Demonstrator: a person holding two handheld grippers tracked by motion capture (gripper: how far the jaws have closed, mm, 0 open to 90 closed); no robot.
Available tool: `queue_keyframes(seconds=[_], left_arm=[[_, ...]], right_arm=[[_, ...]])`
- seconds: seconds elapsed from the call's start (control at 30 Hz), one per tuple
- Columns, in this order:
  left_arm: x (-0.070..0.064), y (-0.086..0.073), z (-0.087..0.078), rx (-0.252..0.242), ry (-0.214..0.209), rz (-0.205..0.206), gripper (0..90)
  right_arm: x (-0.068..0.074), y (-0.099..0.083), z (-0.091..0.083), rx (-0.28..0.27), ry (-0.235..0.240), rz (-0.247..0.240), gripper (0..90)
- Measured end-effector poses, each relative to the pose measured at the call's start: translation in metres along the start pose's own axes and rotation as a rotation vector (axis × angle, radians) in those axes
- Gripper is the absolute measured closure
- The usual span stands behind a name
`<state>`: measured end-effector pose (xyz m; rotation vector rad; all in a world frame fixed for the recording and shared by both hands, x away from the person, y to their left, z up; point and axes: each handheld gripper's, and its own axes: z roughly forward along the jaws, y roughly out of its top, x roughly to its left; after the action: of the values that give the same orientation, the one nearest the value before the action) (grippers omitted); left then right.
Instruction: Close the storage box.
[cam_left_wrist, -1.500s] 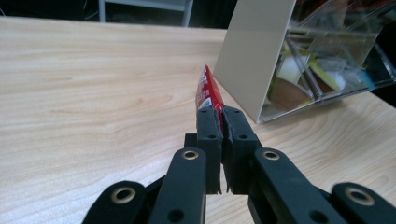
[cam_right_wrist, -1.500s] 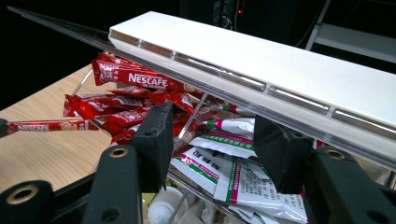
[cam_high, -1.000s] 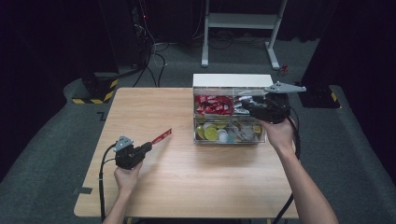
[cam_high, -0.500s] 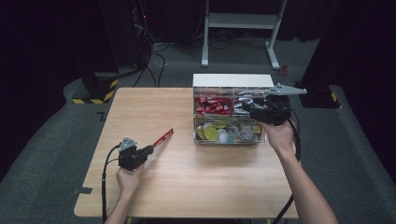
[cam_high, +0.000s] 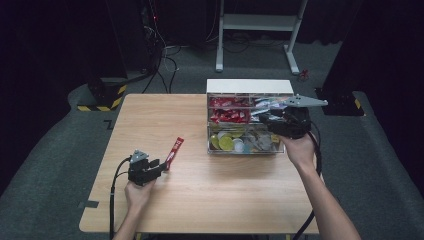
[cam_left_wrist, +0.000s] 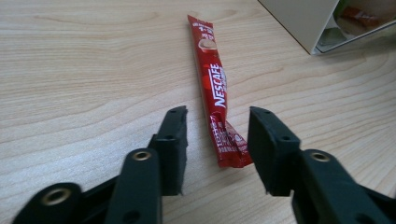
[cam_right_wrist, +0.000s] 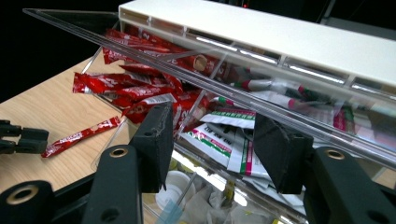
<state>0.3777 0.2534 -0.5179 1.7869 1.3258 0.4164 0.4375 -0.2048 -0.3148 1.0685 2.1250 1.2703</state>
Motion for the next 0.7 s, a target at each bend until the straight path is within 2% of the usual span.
queue_keyframes(seconds=[0.17, 0.37, 0.53, 0.7], left_arm=[[0.004, -0.004, -0.006, -0.023, 0.012, -0.005, 49.2], [0.012, -0.012, -0.017, -0.054, 0.035, -0.024, 47.9], [0.018, -0.017, -0.023, -0.055, 0.089, -0.026, 46.9], [0.020, -0.020, -0.023, -0.034, 0.138, -0.006, 46.8]], right_arm=[[0.001, -0.004, 0.000, 0.004, 0.005, 0.003, 47.8], [0.002, -0.009, 0.000, 0.013, 0.009, 0.003, 47.7], [0.003, -0.011, 0.001, 0.017, 0.008, 0.003, 47.7], [0.003, -0.013, 0.002, 0.021, 0.008, 0.000, 47.7]])
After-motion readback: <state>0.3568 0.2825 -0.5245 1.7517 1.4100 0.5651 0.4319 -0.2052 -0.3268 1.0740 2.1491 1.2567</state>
